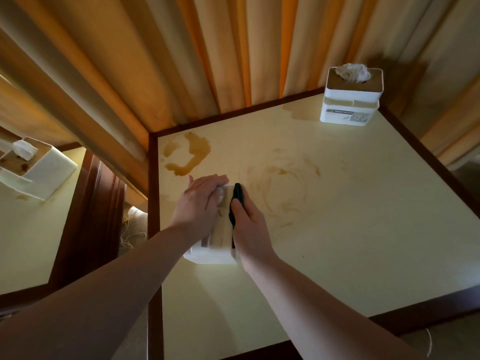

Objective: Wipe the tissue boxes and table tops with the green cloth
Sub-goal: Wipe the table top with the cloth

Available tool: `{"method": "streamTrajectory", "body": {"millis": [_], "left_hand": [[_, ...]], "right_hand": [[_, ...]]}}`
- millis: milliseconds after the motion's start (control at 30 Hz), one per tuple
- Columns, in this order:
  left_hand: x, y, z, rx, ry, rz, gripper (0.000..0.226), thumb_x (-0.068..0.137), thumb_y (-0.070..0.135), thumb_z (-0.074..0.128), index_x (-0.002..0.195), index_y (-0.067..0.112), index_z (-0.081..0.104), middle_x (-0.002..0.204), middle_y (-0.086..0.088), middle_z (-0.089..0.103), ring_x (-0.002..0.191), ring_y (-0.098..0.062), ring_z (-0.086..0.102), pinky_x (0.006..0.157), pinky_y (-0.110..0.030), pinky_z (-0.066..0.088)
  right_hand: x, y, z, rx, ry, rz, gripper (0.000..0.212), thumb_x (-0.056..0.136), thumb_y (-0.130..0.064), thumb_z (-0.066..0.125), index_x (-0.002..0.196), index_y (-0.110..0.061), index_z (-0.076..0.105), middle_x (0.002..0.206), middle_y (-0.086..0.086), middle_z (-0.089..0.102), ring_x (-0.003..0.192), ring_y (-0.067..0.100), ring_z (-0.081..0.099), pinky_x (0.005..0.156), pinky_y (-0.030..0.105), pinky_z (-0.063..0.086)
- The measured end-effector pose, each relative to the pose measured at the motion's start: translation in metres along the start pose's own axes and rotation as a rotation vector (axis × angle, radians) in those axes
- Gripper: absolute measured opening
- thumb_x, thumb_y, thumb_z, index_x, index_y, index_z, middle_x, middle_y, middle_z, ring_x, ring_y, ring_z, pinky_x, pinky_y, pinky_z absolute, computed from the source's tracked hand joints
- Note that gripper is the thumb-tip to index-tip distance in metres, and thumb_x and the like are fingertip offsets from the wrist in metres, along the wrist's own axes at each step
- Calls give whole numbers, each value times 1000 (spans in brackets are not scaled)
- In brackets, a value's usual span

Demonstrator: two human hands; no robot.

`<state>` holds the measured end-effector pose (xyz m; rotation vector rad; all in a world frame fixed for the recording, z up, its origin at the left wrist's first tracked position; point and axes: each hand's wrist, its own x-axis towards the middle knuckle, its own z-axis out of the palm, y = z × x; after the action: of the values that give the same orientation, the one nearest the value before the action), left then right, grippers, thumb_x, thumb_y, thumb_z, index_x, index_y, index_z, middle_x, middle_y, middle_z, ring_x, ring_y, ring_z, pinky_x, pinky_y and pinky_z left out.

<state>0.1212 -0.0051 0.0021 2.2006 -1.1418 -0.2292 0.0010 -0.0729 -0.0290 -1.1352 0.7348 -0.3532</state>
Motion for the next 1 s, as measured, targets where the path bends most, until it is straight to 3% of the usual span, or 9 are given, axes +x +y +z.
{"method": "streamTrajectory", "body": {"millis": [167,233,333,467,633,767,867,933,1000], "left_hand": [[-2,3,0,-24,-41,-102,38,108,18,34,136,28,58,137,1,63,140,-20,47,123,-55,28],[-2,4,0,-47,-67,-156,31,107,28,30,130,38,50,136,2,61,143,-30,44,113,-57,42],[-3,7,-2,-51,-64,-172,22,107,29,31,119,45,41,135,4,62,146,-35,39,111,-58,44],[-3,10,-2,-66,-61,-198,22,107,29,32,119,45,41,137,6,60,149,-35,34,106,-57,47],[-2,8,0,-49,-67,-197,24,109,29,34,127,37,47,145,2,59,157,-30,14,118,-55,35],[-1,4,-1,-53,-77,-194,28,108,27,32,130,39,46,142,0,59,157,-34,14,120,-51,29],[-1,6,-2,-54,-62,-177,26,108,26,32,127,37,46,141,1,60,156,-31,18,123,-49,24],[-2,9,-3,-53,-50,-158,26,109,22,33,129,31,48,140,0,61,152,-25,24,128,-48,15],[-3,13,-5,-49,-40,-152,27,109,20,34,130,26,50,138,-1,61,149,-21,27,129,-47,11]], "right_hand": [[20,-21,0,-293,46,-93,55,102,-46,40,157,-44,37,142,-18,61,123,6,62,104,46,55],[17,-21,-3,-341,58,-116,46,105,-40,41,150,-53,43,132,-22,66,113,8,67,97,47,58],[-2,-15,-8,-361,41,-105,46,108,-33,43,133,-72,41,110,-35,69,96,2,70,88,38,60],[-31,6,-9,-316,18,-44,53,98,-48,47,148,-62,39,139,-26,61,121,3,62,106,35,51],[-5,-10,-2,-357,90,-60,48,107,-41,43,153,-53,39,111,-16,69,86,2,61,75,23,47],[21,-20,1,-457,114,-86,54,100,-49,39,154,-52,34,125,-9,69,98,10,64,81,26,50],[3,-18,-6,-514,93,-109,50,108,-37,42,156,-47,36,119,-5,72,82,1,61,66,12,42],[-11,-14,-11,-508,71,-113,50,107,-38,45,156,-48,37,118,-4,73,80,-1,60,65,11,41],[-17,-8,-13,-504,55,-119,48,107,-37,46,153,-50,42,104,-9,74,76,-1,62,64,13,42]]}}
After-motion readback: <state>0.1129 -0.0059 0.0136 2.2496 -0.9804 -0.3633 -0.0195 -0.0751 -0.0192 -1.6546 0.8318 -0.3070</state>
